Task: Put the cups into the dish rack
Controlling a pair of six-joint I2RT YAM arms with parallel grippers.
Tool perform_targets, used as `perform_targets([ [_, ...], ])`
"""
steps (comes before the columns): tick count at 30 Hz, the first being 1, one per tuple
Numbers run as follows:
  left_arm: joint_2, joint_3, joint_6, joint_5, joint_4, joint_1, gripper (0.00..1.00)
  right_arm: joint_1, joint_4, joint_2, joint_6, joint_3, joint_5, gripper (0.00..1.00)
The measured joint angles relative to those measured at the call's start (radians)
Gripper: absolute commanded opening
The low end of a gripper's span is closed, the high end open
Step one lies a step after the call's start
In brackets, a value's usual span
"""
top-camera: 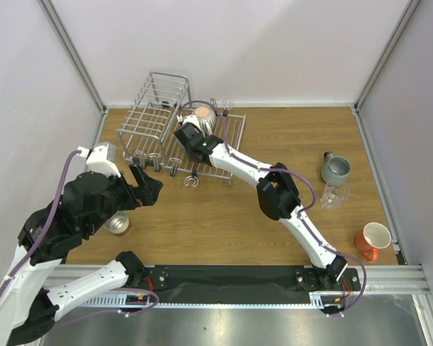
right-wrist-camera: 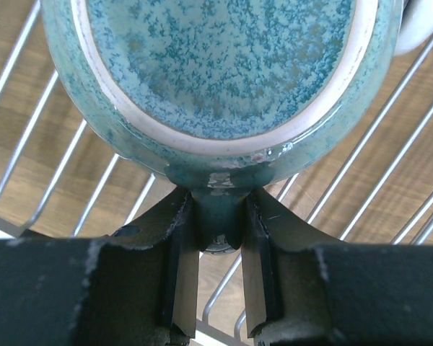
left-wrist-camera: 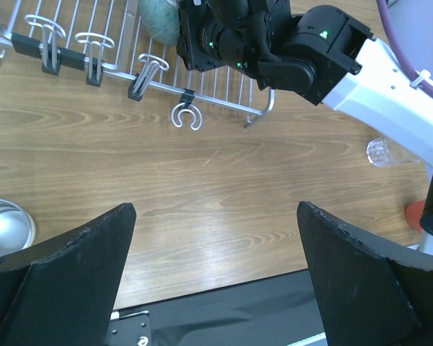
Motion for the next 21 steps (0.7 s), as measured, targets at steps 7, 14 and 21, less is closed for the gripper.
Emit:
perform_targets([
  [7, 0.000, 0.010, 0.031, 0.000, -0.001, 0.000, 1.00, -0.005, 0.000, 0.005, -0.008, 0.012, 0.004, 0.34],
  [14, 0.002, 0.010, 0.052, 0.018, 0.001, 0.000, 1.00, -0.007, 0.008, 0.005, -0.014, 0.041, 0.009, 0.56],
  [21, 0.019, 0.010, 0.059, 0.055, 0.017, 0.000, 1.00, -0.012, 0.001, -0.002, -0.012, 0.042, 0.012, 0.67],
])
